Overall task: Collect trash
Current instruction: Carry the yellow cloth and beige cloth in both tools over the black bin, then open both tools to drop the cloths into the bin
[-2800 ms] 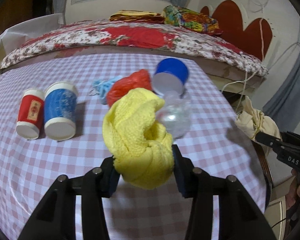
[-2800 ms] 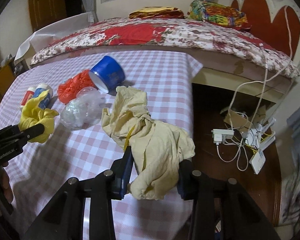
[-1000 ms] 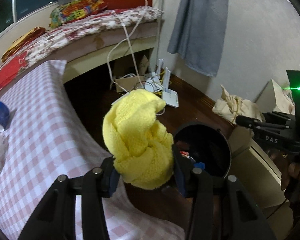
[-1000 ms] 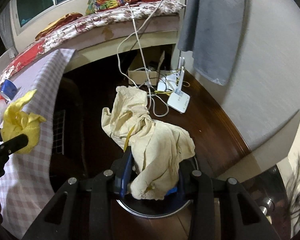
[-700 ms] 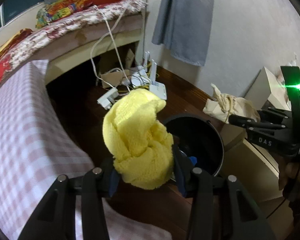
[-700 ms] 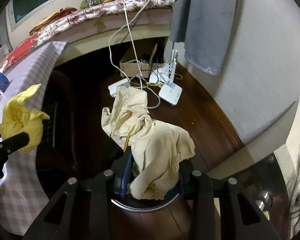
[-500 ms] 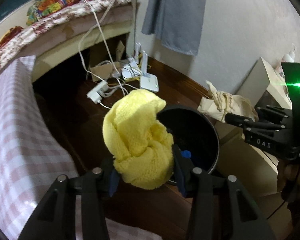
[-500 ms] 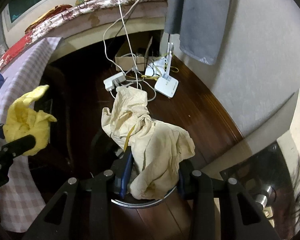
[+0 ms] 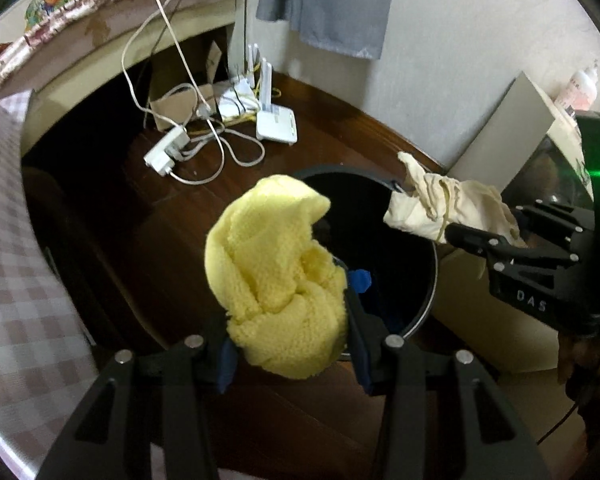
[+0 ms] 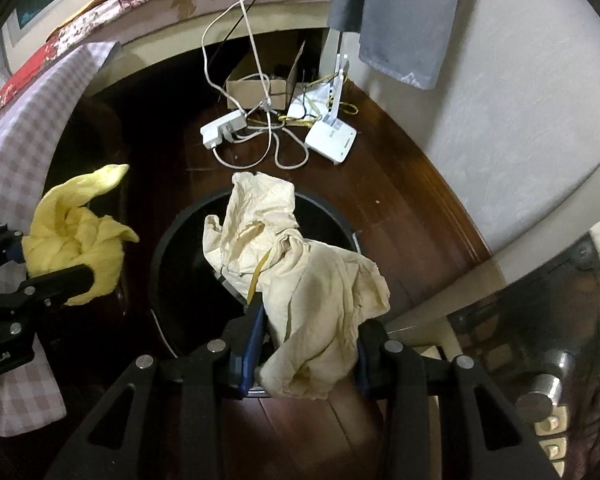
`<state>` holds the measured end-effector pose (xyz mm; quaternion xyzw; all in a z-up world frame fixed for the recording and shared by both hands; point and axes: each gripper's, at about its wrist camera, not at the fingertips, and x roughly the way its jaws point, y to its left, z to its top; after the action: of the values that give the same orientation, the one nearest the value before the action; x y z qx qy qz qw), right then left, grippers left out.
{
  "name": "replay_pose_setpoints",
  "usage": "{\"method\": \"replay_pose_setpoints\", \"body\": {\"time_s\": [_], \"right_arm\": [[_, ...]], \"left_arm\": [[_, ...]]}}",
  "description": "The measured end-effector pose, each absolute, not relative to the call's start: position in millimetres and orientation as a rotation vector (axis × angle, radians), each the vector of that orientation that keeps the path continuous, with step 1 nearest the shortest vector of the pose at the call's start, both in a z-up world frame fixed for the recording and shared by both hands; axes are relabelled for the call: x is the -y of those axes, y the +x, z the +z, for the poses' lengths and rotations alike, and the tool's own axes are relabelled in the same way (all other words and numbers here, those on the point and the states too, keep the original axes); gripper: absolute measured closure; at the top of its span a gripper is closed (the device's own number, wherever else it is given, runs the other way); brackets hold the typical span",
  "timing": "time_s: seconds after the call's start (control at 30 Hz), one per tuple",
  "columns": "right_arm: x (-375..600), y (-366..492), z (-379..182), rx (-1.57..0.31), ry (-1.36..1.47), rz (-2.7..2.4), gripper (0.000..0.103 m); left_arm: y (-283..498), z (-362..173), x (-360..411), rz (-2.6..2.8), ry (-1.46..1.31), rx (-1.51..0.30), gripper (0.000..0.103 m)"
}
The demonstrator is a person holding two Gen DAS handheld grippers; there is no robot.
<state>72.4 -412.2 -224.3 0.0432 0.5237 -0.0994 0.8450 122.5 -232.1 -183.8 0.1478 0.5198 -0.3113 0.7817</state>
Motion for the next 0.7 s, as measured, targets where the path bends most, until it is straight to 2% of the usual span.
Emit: {"method": "replay_pose_setpoints", "body": {"time_s": [0.4,0.47,0.5,0.53,0.57,0.6,0.67,0.7], "right_arm": [[410,80,-265,-1.183,0.048,-0.144,0.063],[407,84,-276,-1.200,0.035,-0.102,0.061],[405,88,-286,-1.216,0.009,-0.083,0.058],[403,91,-294,-1.232,-0.026,-0.096,0.052],[404,92,-300,-1.244,-0.055,-0.120,0.032],[406,91,-304,-1.248,-0.067,-0.133,0.026],[412,87,-304,-1.250,-0.040,-0.149,0.026],[414,85,-303,-1.245,-0.031,-0.156,0.020]], "left_arm": [[130,-223,260,-0.708,0.341,-1.238,0.054],[131,-228,263,-0.726,0.325,-1.250,0.042],[131,-231,264,-0.738,0.322,-1.259,0.025],[132,-233,265,-0.730,0.324,-1.264,0.016],[132,-232,264,-0.720,0.322,-1.264,0.013],[132,-231,262,-0.713,0.314,-1.258,0.011],[131,-225,256,-0.692,0.309,-1.233,0.009],[130,-223,253,-0.683,0.310,-1.222,0.004]]}}
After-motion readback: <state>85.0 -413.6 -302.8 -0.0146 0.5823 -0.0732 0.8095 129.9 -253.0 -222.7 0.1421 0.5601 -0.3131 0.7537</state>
